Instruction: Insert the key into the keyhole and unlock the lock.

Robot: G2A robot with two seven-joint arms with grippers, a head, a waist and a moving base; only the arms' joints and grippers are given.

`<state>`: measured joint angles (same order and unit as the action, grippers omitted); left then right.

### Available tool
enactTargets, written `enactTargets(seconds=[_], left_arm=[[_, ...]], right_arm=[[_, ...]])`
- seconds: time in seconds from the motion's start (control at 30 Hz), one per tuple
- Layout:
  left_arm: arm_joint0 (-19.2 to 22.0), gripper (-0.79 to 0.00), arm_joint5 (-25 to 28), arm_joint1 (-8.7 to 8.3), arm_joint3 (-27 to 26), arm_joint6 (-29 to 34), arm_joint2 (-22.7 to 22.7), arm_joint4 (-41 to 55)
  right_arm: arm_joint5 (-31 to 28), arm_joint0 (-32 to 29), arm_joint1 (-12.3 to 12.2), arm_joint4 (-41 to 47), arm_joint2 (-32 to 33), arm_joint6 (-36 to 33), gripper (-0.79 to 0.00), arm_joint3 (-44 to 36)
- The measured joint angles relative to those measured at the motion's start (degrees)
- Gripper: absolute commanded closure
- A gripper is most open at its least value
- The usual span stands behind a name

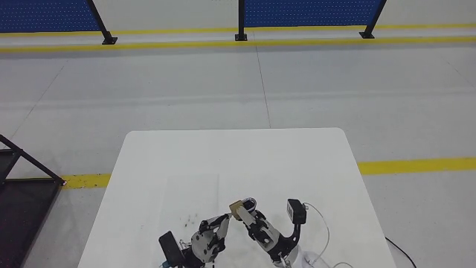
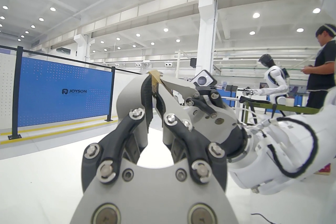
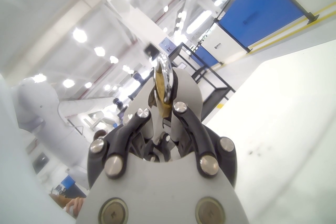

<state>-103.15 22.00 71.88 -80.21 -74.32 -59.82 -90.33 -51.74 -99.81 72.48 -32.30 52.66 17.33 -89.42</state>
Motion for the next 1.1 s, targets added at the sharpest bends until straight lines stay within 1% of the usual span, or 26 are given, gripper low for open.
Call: enactTargets(seconds=[0.07,0.2,0.27,0.3,0.37,0.43,0.53,0.63,0.67,0.7,0.77,0.8,0.87,1.0,1.03,1.1], left_arm=[[0.3,0.000,-1.7,-0.02,0.4,-0.5,0.2,-0.7],[0.5,0.000,-0.9,0.00,0.6,-0.9,0.9,1.1],[0.6,-0.083,-0.4,-0.03,0.6,-0.9,1.1,1.9],[0.6,-0.145,0.0,-0.04,0.6,-0.9,1.3,2.3],[0.7,-0.231,0.8,-0.10,0.5,-0.6,1.5,3.1],[0.7,-0.225,1.3,-0.19,0.4,-0.3,1.6,3.5],[0.6,-0.206,3.8,-0.36,0.2,-0.1,1.7,5.2],[0.0,-0.185,8.3,-0.71,-0.6,0.8,1.6,7.9],[-0.4,-0.179,10.0,-0.93,-1.2,2.0,1.4,9.2],[-0.8,-0.135,11.4,-1.11,-1.8,3.3,1.4,10.5],[-1.8,-0.105,15.4,-1.71,-3.5,7.4,1.1,14.4],[-2.3,-0.111,17.4,-2.03,-4.3,9.4,0.8,16.2],[-3.4,-0.132,22.4,-2.85,-5.8,14.5,-0.2,20.7],[-5.2,-0.191,30.3,-4.17,-7.6,22.3,-2.8,27.9],[-5.4,-0.265,31.6,-4.39,-7.7,23.7,-3.3,29.2],[-5.9,-0.332,34.8,-4.82,-7.6,26.9,-3.9,31.9]], right_arm=[[0.0,-0.1,0.0,0.0,0.1,-0.1,0.000,-0.1],[0.0,-0.2,-0.1,-0.1,0.3,-0.3,0.000,-0.2],[0.0,-0.3,-0.1,-0.1,0.3,-0.3,0.000,-0.3],[0.0,-0.3,-0.1,-0.2,0.4,-0.3,0.000,-0.4],[-0.1,-0.4,-0.1,-0.3,0.4,-0.4,0.000,-0.4],[-0.2,-0.5,-0.1,-0.3,0.5,-0.4,0.000,-0.4],[-0.4,-0.7,-0.2,-0.4,0.7,-0.4,0.000,-0.6],[-0.9,-0.8,-0.3,-0.5,1.0,-0.5,0.000,-0.6],[-1.1,-0.9,-0.3,-0.6,1.1,-0.5,0.000,-0.7],[-1.2,-0.9,-0.3,-0.8,1.2,-0.6,0.000,-0.7],[-1.7,-1.1,-0.4,-1.2,1.5,-0.7,0.000,-0.8],[-1.9,-1.1,-0.5,-1.5,1.6,-0.7,0.000,-0.9],[-2.0,-1.3,-0.5,-1.9,1.7,-0.8,0.000,-0.9],[-1.7,-1.4,-0.5,-2.2,1.7,-0.9,0.000,-1.0],[-1.6,-1.3,-0.5,-2.2,1.7,-0.9,0.000,-1.0],[-1.3,-1.3,-0.5,-2.2,1.6,-1.0,0.000,-1.0]])
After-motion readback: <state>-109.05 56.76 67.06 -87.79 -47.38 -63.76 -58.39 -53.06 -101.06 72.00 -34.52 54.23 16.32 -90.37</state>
